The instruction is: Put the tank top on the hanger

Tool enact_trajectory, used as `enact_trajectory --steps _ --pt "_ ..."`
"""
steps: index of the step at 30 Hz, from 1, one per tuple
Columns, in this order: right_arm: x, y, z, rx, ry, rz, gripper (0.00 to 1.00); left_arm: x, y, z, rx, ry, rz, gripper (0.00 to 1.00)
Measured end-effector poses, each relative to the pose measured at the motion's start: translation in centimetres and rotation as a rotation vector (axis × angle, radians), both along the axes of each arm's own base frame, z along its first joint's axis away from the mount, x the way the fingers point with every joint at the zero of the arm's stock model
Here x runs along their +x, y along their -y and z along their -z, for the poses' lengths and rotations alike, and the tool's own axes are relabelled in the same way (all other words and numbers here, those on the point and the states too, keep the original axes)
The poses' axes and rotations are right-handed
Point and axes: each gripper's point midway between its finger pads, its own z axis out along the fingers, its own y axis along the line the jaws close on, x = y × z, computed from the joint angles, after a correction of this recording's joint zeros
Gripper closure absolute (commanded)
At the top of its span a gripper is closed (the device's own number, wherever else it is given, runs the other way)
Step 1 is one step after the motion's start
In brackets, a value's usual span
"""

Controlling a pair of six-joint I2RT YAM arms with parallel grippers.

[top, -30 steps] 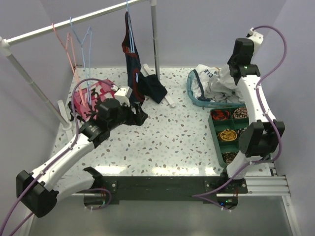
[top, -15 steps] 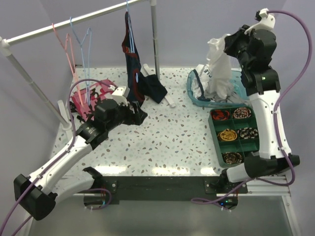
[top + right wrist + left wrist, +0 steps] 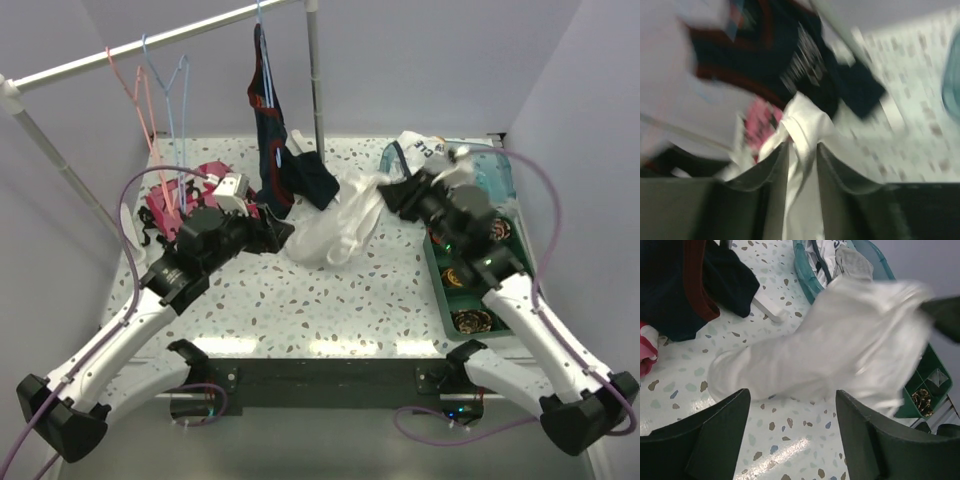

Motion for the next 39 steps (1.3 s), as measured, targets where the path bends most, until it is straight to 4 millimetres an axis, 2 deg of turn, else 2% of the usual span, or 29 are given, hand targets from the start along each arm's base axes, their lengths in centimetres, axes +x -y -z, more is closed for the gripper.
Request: enact_trajectory --steps 2,4,5,6,7,9,12,14,16,17,18,23,25,28,32,38,39 --pt "-2.1 -0.8 11.2 -0.071 -0.207 -0.043 0.41 -0.5 -0.1 0.8 -0.001 -0.006 0.008 0.4" --pt "-5.7 0.4 22.1 -0.183 -0.455 -0.051 0.38 -1.0 0.1 2.8 0.002 -0.039 0.032 0.48" --pt "-7.6 1.7 25.6 -0.229 -0.548 -0.042 0.37 -1.4 0.3 4.3 0.006 -0.069 0.048 0.51" --pt "-9.2 2.9 27.7 -0.267 -0.612 -0.026 0.36 -1.8 0.5 5.9 0.014 -0.104 0.063 0.53" --pt "-10.0 3.6 28.5 -0.29 -0.637 -0.01 0.36 -2.4 0.7 7.7 0.024 -0.142 0.08 0.54" --pt "-9.9 4.3 27.6 -0.299 -0.608 0.017 0.36 -3.8 1.1 11.3 0.048 -0.216 0.108 0.61" --pt "-7.6 3.8 23.7 -0.305 -0.498 0.026 0.38 -6.7 2.3 15.8 0.097 -0.321 0.176 0.66" --pt "-6.0 2.7 21.6 -0.325 -0.446 0.003 0.39 -8.3 3.3 17.6 0.121 -0.368 0.223 0.67" --pt "-4.9 1.2 20.8 -0.365 -0.417 -0.031 0.42 -9.4 4.2 18.8 0.139 -0.388 0.256 0.68" --pt "-4.6 0.6 20.9 -0.39 -0.41 -0.048 0.48 -9.9 4.6 19.2 0.147 -0.393 0.271 0.69" --pt "-4.5 0.0 21.3 -0.418 -0.407 -0.068 0.5 -10.2 5.1 19.5 0.153 -0.393 0.284 0.69" --pt "-4.0 -2.1 25.2 -0.553 -0.432 -0.198 0.53 -10.8 6.7 21.1 0.198 -0.387 0.308 0.67" --pt "-3.5 -3.1 26.3 -0.597 -0.435 -0.253 0.53 -10.9 6.9 22.2 0.24 -0.397 0.299 0.62" --pt "-2.9 -4.6 26.7 -0.63 -0.408 -0.318 0.5 -10.8 7.2 23.2 0.294 -0.394 0.284 0.59" --pt "-2.6 -6.5 26.4 -0.667 -0.341 -0.384 0.49 -10.7 8.0 23.4 0.331 -0.374 0.284 0.57" --pt "-2.6 -8.0 26.8 -0.721 -0.301 -0.443 0.49 -10.7 9.1 23.8 0.37 -0.362 0.293 0.66" --pt "-2.6 -8.0 27.2 -0.731 -0.305 -0.452 0.48 -10.9 9.3 23.8 0.374 -0.36 0.298 0.72"
